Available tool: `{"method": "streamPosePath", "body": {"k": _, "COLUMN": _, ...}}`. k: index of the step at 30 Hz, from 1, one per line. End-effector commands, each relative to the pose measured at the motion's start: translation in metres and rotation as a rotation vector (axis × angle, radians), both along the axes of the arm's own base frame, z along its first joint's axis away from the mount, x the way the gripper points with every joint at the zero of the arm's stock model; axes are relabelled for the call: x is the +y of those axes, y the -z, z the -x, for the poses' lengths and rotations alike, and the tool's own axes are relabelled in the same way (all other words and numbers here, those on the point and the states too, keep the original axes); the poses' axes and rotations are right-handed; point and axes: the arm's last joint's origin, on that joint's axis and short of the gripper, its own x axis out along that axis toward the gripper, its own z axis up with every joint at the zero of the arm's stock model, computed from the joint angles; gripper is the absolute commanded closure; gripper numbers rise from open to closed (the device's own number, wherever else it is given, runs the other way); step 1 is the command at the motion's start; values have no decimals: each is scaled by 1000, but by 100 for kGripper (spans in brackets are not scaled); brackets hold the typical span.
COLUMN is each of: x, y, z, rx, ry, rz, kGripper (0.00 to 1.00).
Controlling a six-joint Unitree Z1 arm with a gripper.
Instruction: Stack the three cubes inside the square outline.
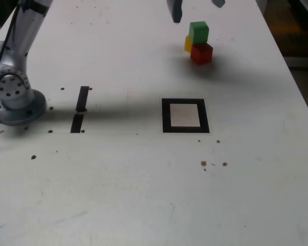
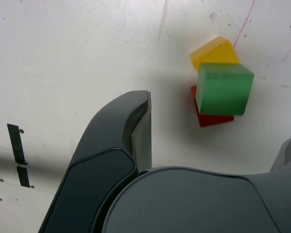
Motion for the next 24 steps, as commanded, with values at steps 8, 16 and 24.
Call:
{"method": "streamPosePath", "body": {"k": 8, "x": 17, "y": 32, "z": -19, "rx": 63, "ry": -11, "rz": -18, "kGripper": 10}}
{"method": "streamPosePath", "body": {"k": 16, "x": 24, "y": 53, "z": -32, "rx": 70, "ry": -21, "rz": 5, "kGripper": 23}}
{"method": "streamPosePath", "body": {"k": 24, "x": 26, "y": 56, "z": -37, "rx": 55, "ry": -26, "rz": 8, "kGripper": 40}}
